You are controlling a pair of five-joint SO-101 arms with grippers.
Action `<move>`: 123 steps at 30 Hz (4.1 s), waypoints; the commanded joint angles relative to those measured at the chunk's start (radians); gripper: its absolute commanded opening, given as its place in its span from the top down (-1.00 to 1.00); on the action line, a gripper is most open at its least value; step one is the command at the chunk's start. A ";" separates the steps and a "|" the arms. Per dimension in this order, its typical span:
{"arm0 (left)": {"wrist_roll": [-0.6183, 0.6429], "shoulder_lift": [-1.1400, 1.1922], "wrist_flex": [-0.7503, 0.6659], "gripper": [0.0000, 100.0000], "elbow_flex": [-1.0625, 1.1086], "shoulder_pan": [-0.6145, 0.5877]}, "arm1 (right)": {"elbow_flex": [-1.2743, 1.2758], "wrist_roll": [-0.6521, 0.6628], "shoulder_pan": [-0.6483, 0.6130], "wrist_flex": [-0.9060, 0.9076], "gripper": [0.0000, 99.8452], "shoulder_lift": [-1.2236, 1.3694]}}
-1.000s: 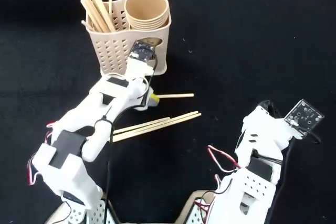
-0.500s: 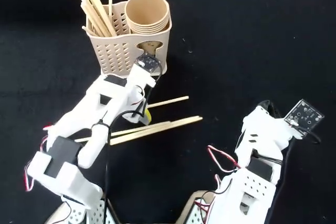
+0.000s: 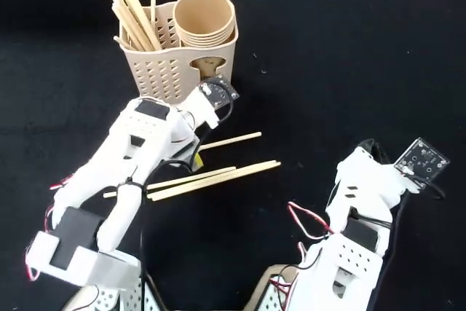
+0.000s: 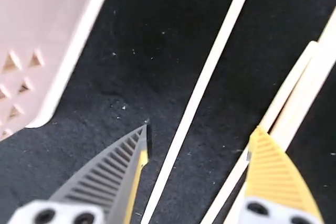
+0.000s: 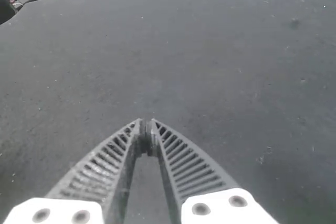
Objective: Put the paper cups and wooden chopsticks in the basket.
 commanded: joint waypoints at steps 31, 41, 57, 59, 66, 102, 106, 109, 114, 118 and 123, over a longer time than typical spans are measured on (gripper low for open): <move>-0.092 0.146 -0.049 0.80 -0.004 0.030 | -0.071 -0.008 -0.012 -0.023 0.93 -0.013; -0.091 0.124 0.071 0.80 -0.030 0.054 | -0.073 -0.008 -0.014 -0.023 0.93 -0.013; -0.094 -0.011 0.080 0.90 0.035 0.117 | -0.070 -0.002 -0.048 -0.023 0.93 -0.013; -0.094 -0.008 0.078 0.89 0.031 0.114 | -0.070 -0.002 -0.048 -0.023 0.93 -0.013; -0.098 -0.005 0.077 0.65 0.012 0.044 | -0.070 -0.002 -0.049 -0.023 0.93 -0.013; -0.092 0.084 -0.078 0.94 0.093 0.013 | -0.070 -0.002 -0.051 -0.021 0.93 -0.013; -0.092 0.015 -0.055 0.94 0.102 0.013 | -0.070 -0.002 -0.051 -0.021 0.93 -0.013; -0.092 -0.060 0.009 0.94 0.093 0.013 | -0.070 -0.002 -0.051 -0.021 0.93 -0.013; -0.097 -0.123 0.094 0.94 0.104 0.013 | -0.070 -0.002 -0.051 -0.021 0.93 -0.013; -0.101 -0.132 0.170 0.94 0.096 0.016 | -0.070 -0.006 -0.043 -0.021 0.93 -0.013; -0.210 -0.132 0.319 0.94 0.102 0.053 | -0.070 -0.006 -0.043 -0.021 0.93 -0.013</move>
